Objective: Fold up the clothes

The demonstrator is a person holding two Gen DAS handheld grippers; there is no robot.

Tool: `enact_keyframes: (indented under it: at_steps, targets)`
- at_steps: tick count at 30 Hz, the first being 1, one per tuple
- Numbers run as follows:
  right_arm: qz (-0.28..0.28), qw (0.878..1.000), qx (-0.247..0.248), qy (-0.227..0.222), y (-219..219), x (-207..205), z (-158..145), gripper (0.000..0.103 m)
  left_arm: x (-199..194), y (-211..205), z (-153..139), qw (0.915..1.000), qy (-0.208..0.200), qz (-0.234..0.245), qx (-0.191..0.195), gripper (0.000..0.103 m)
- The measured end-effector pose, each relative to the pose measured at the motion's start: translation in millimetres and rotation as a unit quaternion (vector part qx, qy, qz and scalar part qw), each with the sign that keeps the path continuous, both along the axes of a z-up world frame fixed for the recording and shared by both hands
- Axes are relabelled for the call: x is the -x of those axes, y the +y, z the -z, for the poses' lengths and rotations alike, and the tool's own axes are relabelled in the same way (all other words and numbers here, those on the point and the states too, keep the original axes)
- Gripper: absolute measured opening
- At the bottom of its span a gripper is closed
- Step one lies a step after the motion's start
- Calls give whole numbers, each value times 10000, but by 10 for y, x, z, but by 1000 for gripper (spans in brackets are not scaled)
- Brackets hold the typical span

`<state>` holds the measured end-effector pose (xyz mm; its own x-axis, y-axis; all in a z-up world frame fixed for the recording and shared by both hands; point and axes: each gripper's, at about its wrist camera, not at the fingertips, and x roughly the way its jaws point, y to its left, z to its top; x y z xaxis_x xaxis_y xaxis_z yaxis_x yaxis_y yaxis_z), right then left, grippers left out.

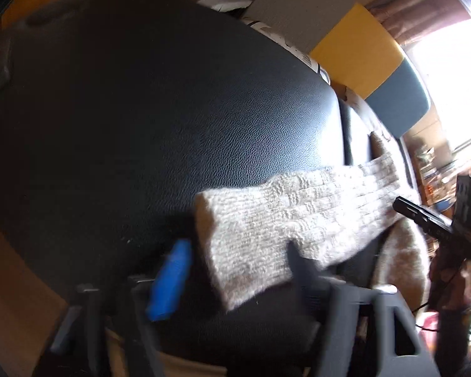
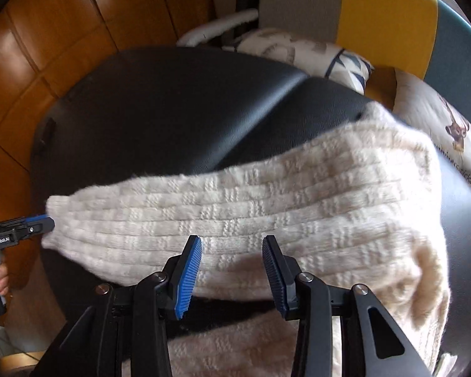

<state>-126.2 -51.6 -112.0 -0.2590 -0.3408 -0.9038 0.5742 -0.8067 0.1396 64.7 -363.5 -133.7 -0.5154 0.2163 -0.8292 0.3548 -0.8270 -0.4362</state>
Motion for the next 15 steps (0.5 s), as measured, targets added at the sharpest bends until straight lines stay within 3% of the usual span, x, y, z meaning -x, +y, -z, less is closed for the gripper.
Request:
enact_keyframes:
  at_steps: [1,3,7,12,15]
  targets:
    - [27,10000,-2,-38,-20,6,50,41,16,21,12,10000,6,9,55,7]
    - [62,10000,21,-50,-52,3,120,41,26,-5,-6,9999,135,-63,29,7]
    - [32,9989,434,-154,-92,17,105,41,0,-416,-169,9963,457,-732,52,4]
    - [102,9878,1536,-236,66,4,-88,41,125,-872,-148,9903,160,-1288,488,3]
    - [265,9725,2313,-49,561,-36,-425,41,201,-951,-101,9876,-110,-1447,594,4]
